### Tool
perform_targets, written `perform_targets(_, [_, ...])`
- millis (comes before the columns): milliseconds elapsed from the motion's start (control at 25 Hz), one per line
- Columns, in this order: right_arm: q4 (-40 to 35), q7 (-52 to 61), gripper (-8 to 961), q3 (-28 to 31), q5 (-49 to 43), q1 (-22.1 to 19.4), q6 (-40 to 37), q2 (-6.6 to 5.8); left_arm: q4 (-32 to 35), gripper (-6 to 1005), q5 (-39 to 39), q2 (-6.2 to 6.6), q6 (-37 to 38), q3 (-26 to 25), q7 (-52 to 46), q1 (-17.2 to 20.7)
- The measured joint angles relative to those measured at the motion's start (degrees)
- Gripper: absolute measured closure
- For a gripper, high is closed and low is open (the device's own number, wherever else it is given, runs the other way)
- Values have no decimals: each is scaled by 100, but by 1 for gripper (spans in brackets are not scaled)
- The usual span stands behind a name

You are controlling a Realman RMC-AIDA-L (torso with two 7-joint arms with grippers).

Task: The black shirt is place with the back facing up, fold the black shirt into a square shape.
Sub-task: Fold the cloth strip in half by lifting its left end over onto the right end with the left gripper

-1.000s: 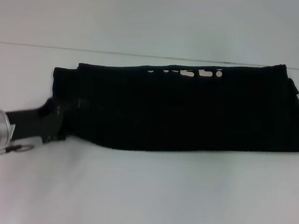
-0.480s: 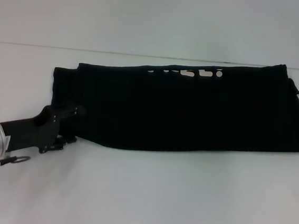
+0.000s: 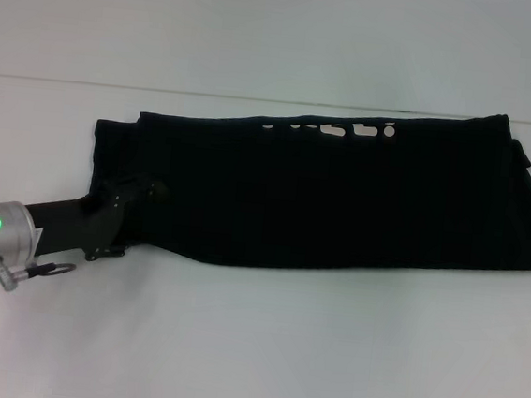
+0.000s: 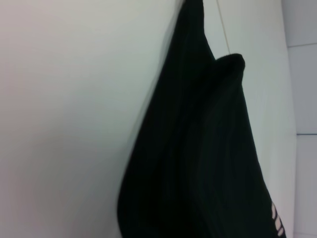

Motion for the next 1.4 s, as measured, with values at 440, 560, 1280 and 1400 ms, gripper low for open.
perform_targets(440, [-4,7,366,0,17,-43,-26,-1,74,203,-926,-48,310,-249,758,-2])
perform_targets(560, [-1,8,366,0,16,-51,-29,-3,82,211,-682,-28,245,-160,540,39])
perform_targets(1280, [-22,19,365,12,16,-59,-108,-9,87,258,-45,3,-319,-142,135,-100])
perform_targets(1400, [-25,20,365,17,16,-59,-112,-9,111,266,-21,17,-243,-58,158,-125])
